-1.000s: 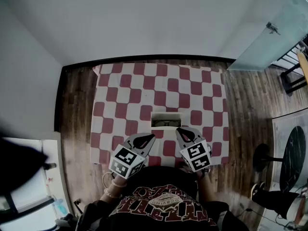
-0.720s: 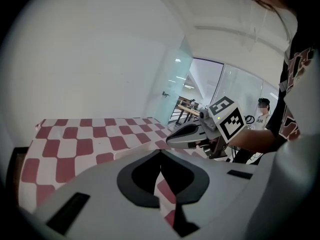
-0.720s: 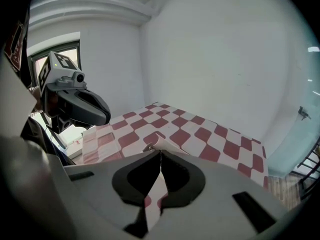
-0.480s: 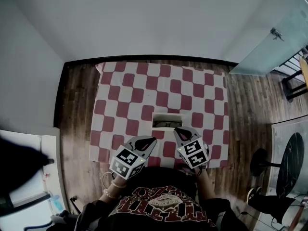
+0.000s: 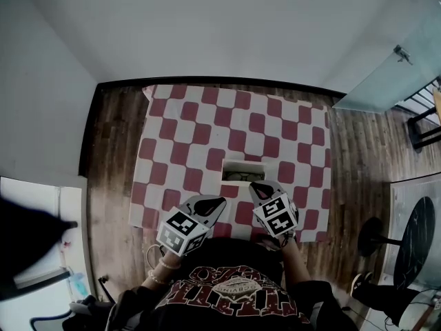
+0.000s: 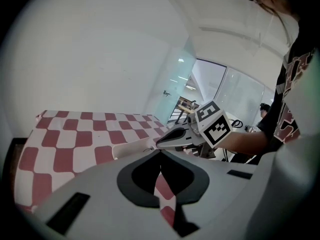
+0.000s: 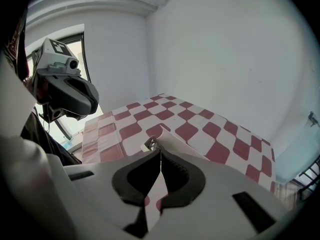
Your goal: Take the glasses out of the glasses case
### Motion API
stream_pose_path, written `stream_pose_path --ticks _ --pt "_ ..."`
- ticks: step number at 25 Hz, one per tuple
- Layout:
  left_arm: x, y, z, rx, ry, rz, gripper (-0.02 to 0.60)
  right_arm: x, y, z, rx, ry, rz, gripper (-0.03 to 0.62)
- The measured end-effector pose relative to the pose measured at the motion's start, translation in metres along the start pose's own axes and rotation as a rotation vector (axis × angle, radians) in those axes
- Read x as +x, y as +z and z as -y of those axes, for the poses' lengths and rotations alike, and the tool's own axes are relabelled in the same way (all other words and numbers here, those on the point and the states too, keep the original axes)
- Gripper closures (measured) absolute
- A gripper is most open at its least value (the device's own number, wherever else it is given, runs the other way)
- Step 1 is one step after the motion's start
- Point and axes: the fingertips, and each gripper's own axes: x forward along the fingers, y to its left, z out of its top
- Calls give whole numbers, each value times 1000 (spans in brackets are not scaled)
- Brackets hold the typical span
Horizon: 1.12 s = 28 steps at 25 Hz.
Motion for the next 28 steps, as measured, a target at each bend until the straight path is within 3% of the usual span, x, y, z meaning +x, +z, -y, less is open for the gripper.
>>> stream_pose_path --ticks 28 --pt "-14 1 -6 -77 -20 40 578 45 -18 3 -93 44 -139 574"
